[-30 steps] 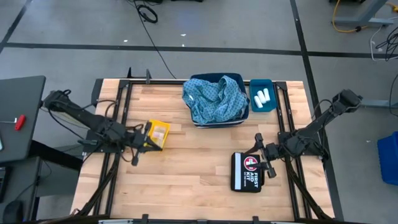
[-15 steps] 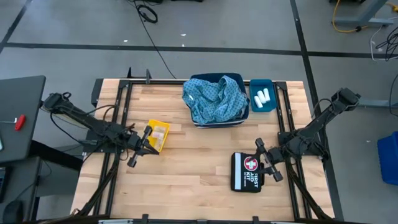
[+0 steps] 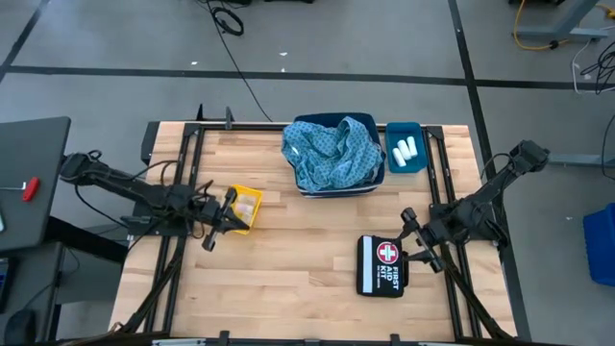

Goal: Pick & place medical supplies in basket/bin
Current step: Return to Home Position

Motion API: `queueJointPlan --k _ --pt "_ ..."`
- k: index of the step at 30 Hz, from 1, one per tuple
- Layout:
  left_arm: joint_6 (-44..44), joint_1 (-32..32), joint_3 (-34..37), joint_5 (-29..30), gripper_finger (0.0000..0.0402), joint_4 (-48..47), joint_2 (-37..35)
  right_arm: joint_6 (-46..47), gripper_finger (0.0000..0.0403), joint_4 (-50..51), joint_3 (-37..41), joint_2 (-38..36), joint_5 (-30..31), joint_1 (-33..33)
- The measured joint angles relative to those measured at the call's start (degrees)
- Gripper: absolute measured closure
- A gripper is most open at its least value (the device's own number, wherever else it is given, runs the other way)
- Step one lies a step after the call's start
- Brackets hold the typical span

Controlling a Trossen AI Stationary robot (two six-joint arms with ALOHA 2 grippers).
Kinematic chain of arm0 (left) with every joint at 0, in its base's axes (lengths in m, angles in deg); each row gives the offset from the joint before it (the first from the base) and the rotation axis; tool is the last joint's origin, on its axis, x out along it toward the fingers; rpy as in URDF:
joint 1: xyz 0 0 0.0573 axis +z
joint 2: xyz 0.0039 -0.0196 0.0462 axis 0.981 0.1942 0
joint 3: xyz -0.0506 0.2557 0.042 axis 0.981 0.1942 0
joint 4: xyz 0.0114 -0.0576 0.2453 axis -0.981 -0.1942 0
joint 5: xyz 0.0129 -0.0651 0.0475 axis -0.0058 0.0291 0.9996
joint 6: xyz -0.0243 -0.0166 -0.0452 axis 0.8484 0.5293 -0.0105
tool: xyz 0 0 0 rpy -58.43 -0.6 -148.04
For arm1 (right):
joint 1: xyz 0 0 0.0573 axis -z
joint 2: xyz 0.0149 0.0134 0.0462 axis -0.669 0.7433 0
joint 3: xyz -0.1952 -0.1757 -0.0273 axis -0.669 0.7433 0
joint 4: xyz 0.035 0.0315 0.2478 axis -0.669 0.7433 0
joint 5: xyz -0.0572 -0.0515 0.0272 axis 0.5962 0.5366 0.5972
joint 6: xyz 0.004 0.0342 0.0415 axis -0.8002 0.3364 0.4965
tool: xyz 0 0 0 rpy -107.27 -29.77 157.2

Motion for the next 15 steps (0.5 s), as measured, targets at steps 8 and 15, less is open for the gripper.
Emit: queueJointPlan --k 8,15 --pt "-0.9 6.7 0.0 -1.6 0.0399 0.2 0.0 -7.9 0.0208 2.8 0.0 -4.1 5.0 3.5" --pt "-1.0 15.1 0.0 -1.5 0.0398 0.0 0.0 -9.3 0.0274 5.7 0.0 -4.3 6.0 11.9"
